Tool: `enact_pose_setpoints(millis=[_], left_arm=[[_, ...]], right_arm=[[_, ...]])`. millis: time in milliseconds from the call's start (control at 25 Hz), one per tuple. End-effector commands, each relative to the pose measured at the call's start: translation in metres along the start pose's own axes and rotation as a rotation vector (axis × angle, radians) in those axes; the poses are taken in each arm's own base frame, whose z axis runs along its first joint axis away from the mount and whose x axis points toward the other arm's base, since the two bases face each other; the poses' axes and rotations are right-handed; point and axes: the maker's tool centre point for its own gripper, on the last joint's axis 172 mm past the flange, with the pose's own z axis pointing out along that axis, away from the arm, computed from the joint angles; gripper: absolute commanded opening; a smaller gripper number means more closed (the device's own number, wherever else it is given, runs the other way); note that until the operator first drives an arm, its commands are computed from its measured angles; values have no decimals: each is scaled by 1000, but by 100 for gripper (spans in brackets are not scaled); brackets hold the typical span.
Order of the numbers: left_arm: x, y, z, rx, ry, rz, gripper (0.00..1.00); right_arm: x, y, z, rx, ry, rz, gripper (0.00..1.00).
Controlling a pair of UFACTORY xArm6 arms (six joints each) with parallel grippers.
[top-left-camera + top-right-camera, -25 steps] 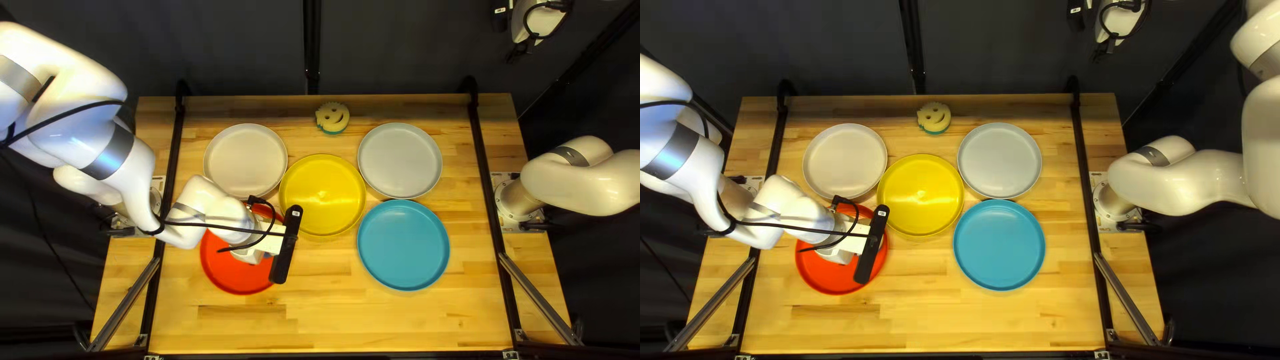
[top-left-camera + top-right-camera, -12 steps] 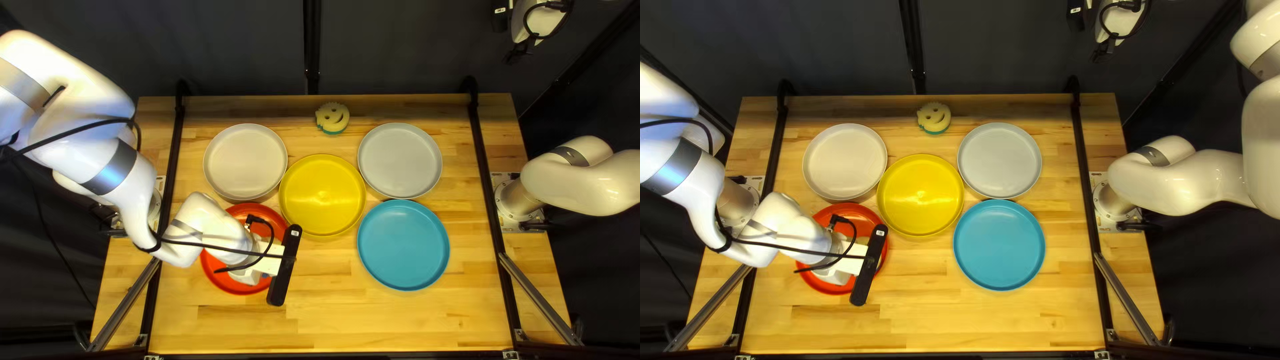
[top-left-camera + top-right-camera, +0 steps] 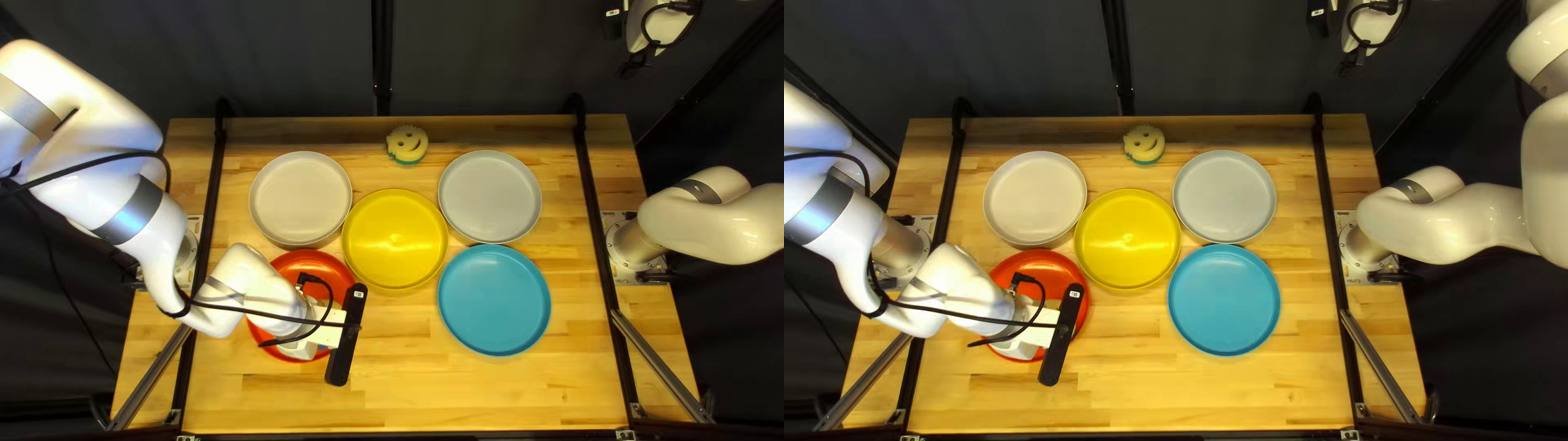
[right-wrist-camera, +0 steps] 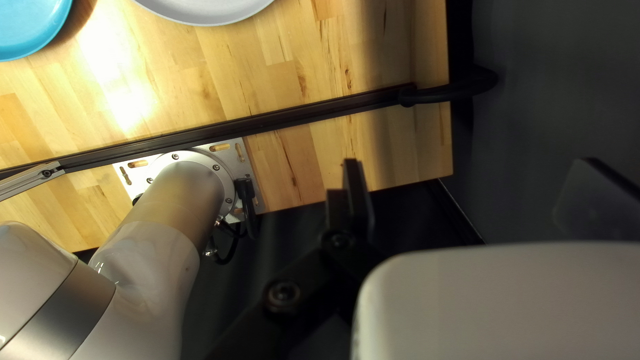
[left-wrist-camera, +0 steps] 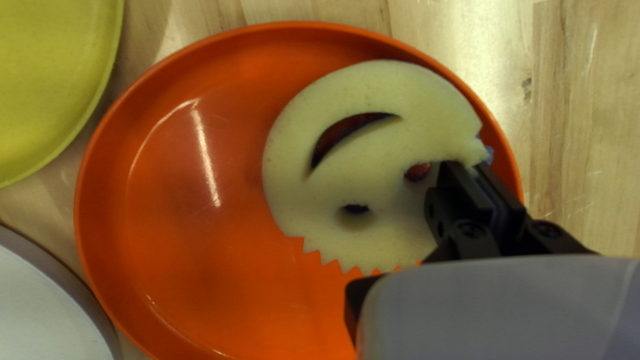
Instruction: Pick up sponge and scrub the plate
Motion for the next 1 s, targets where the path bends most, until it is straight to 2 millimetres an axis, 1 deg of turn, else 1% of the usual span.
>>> enact_pose_setpoints(millis=[40, 320, 360, 440, 600, 760, 1000], left_arm=[[0, 0, 0, 0, 0, 0, 0], [0, 0, 0, 0, 0, 0, 0], [-8, -1, 1, -7, 4, -2, 0], [-12, -1, -1, -14, 8, 3, 0], [-13, -3, -5, -14, 12, 10, 0], [-21, -15, -10, -12, 9, 13, 0], [-32, -34, -5, -13, -1, 12, 0]], right_arm=[[0, 0, 0, 0, 0, 0, 100], [0, 0, 0, 0, 0, 0, 100], [0, 0, 0, 0, 0, 0, 100], [0, 0, 0, 0, 0, 0, 100], [0, 0, 0, 0, 0, 0, 100], [0, 0, 0, 0, 0, 0, 100], [0, 0, 0, 0, 0, 0, 100]])
